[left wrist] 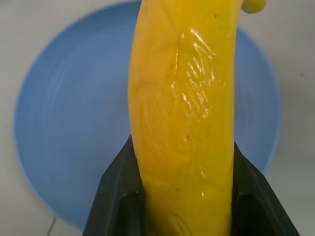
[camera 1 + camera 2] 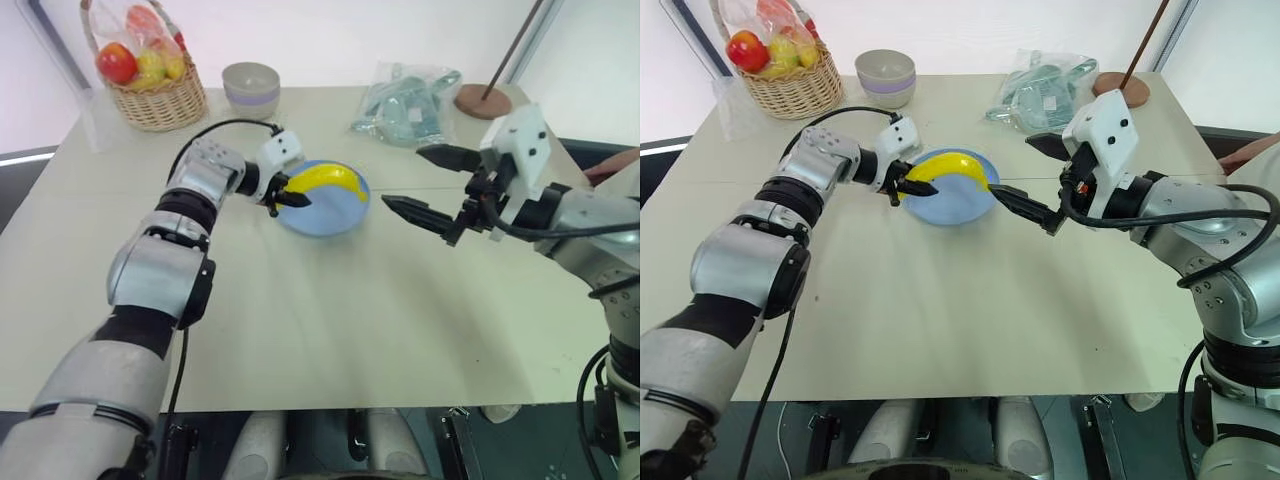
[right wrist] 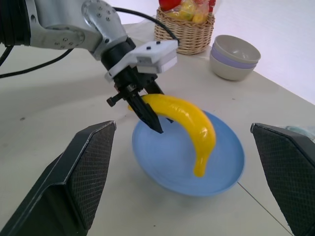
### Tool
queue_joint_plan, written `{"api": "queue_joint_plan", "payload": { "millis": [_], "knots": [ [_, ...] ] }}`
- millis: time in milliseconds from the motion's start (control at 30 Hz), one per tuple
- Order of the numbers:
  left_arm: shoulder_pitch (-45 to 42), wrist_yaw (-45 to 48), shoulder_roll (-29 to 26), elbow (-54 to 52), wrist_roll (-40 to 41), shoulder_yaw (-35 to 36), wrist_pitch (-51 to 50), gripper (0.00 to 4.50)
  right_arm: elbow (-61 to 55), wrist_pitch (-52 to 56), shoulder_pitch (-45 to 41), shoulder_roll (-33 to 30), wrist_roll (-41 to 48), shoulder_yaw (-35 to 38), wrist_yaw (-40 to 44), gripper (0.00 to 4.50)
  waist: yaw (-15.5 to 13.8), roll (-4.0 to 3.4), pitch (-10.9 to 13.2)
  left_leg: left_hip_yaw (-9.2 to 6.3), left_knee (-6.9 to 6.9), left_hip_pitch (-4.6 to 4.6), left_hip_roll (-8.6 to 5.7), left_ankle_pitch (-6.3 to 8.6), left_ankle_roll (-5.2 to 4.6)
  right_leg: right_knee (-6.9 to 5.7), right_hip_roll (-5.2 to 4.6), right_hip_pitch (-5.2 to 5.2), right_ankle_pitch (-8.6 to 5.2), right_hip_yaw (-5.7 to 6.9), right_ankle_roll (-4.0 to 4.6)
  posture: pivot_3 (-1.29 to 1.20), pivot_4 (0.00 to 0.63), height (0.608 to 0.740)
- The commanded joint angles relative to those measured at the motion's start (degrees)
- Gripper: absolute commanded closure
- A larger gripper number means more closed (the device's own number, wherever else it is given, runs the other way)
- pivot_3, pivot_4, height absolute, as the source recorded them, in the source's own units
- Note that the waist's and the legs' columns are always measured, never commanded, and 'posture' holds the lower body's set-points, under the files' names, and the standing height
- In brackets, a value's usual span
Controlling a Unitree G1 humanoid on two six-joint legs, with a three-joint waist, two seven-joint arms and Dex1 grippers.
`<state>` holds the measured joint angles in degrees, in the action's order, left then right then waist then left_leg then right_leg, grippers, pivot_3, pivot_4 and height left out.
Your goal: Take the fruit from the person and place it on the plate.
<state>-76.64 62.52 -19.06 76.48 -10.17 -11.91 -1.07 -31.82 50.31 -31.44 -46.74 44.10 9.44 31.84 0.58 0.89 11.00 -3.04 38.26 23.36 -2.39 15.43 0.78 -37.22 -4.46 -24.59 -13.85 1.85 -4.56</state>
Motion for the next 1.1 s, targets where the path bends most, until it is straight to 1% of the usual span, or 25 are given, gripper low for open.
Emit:
{"api": "queue_joint_plan", "payload": {
  "millis": [33,333,400,433,467,533,567,700,833,967,1100],
  "knots": [
    [-0.7,-1.4,-0.7,-0.4,-1.0,0.7,-0.1,3.45,-2.0,-0.3,-0.2,-0.2,0.8,2.0,-0.3,0.0,0.0,0.0,0.0,0.0,0.0,0.0,0.0,0.0,0.0,0.0,0.0,0.0,0.0,0.0,0.0,0.0,0.15,0.74],
    [0.0,-2.6,-0.5,-0.2,-0.3,2.4,-1.2,3.45,-1.8,0.2,-0.6,-0.1,1.1,1.9,-0.3,0.0,0.0,0.0,0.0,0.0,0.0,0.01,-0.01,0.0,0.0,0.0,-0.01,0.0,0.0,0.0,0.0,0.0,0.15,0.74],
    [0.0,-2.6,-0.5,-0.2,-0.3,2.8,-1.4,2.44,-1.8,0.3,-0.7,-0.2,1.2,1.9,-0.3,0.0,0.0,0.0,0.0,0.0,0.0,0.0,-0.01,0.0,0.0,0.0,-0.01,0.0,0.0,0.0,0.0,0.0,0.15,0.74],
    [0.1,-2.5,-0.5,-0.2,-0.3,3.0,-1.4,2.12,-1.8,0.3,-0.7,-0.2,1.3,1.9,-0.4,0.0,0.0,0.0,0.0,0.0,0.0,0.0,-0.01,0.0,0.0,-0.01,-0.01,0.0,0.0,0.0,0.0,0.0,0.15,0.74],
    [0.1,-2.4,-0.5,-0.3,-0.2,3.2,-1.4,1.54,-1.9,0.4,-0.7,-0.2,1.4,2.0,-0.5,0.0,0.0,0.0,0.0,0.0,0.0,0.0,-0.01,0.0,0.0,-0.01,0.0,0.0,0.0,0.0,0.0,0.0,0.15,0.74],
    [0.1,-2.5,-0.5,-0.3,0.0,3.7,-1.6,0.68,-2.0,0.4,-0.6,-0.3,1.5,2.1,-0.6,0.0,0.0,0.0,0.0,0.0,0.0,0.0,-0.01,0.0,0.0,-0.01,0.0,0.0,0.0,0.0,0.0,0.0,0.15,0.74],
    [0.1,-2.5,-0.5,-0.3,0.1,3.8,-1.6,0.08,-2.1,0.5,-0.5,-0.3,1.5,2.2,-0.6,0.0,0.0,0.0,0.0,0.0,0.01,0.0,-0.01,0.0,0.0,0.0,0.0,0.0,0.0,0.0,0.0,0.0,0.15,0.74],
    [-0.2,-2.4,-0.8,-0.4,0.7,5.0,-1.6,0.08,-2.4,0.7,-0.3,-0.4,1.9,2.4,-0.9,0.0,0.0,0.0,0.0,0.0,0.0,0.0,-0.01,0.0,0.0,-0.01,0.0,0.0,0.0,0.0,0.0,0.0,0.15,0.74],
    [-1.5,0.0,-1.9,-1.2,2.1,7.0,-1.3,0.08,-2.6,0.9,-0.1,-0.5,2.2,2.4,-1.1,0.0,0.0,0.0,0.0,0.0,0.01,0.0,-0.01,0.0,0.0,-0.01,0.0,0.0,0.0,0.0,0.0,0.0,0.15,0.74],
    [-4.3,6.3,-4.8,-3.7,5.9,10.4,-2.1,0.08,-2.7,1.1,0.2,-0.7,2.4,2.4,-1.0,0.0,0.1,0.0,0.0,0.0,0.01,0.0,-0.01,0.0,0.0,-0.02,0.0,0.0,0.0,0.0,0.0,0.0,0.15,0.74],
    [-5.8,12.2,-9.6,-8.3,9.1,12.9,-4.6,0.08,-2.6,0.9,0.4,-0.5,2.3,2.1,-0.8,0.0,0.1,0.0,0.0,0.0,0.01,0.01,-0.01,0.0,0.0,-0.01,0.0,-0.01,0.0,0.0,0.0,0.0,0.15,0.74]
  ]
}}
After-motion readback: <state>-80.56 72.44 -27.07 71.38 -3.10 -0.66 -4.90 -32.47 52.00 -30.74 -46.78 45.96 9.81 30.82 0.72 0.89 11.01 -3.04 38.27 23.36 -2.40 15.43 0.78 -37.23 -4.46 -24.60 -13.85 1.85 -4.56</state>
